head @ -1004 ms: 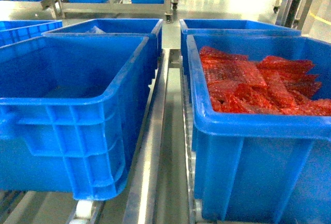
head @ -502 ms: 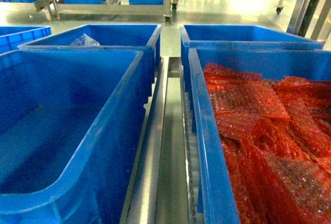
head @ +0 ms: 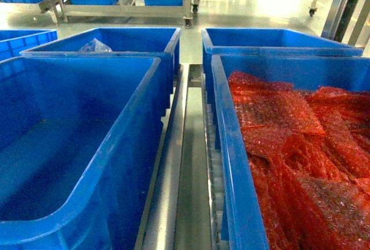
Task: Pick blue part to blue bin on bottom shelf
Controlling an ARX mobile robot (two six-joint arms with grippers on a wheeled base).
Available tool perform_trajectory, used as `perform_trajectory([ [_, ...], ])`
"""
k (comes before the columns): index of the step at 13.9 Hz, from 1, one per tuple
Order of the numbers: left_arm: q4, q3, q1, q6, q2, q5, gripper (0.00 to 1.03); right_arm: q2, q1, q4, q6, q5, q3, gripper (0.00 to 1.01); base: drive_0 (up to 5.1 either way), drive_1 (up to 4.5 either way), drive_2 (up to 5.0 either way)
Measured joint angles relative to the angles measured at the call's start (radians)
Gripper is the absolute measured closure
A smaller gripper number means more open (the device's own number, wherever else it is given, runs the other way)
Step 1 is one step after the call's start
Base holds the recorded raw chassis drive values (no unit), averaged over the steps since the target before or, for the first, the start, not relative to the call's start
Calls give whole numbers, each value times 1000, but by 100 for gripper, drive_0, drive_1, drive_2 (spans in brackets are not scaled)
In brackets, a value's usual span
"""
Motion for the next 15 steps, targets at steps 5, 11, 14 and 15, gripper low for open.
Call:
perform_trajectory([
  [5, 0, 0, 0, 0, 0, 0, 60, 0, 0, 0, 0, 0, 0, 3, 3, 315, -310],
  [11, 0, 0, 0, 0, 0, 0, 60, 0, 0, 0, 0, 0, 0, 3, 1, 105, -103],
  [14, 0, 0, 0, 0, 0, 0, 60, 0, 0, 0, 0, 0, 0, 3, 0, 0, 0],
  [15, 0, 0, 0, 0, 0, 0, 60, 0, 0, 0, 0, 0, 0, 3, 0, 0, 0],
])
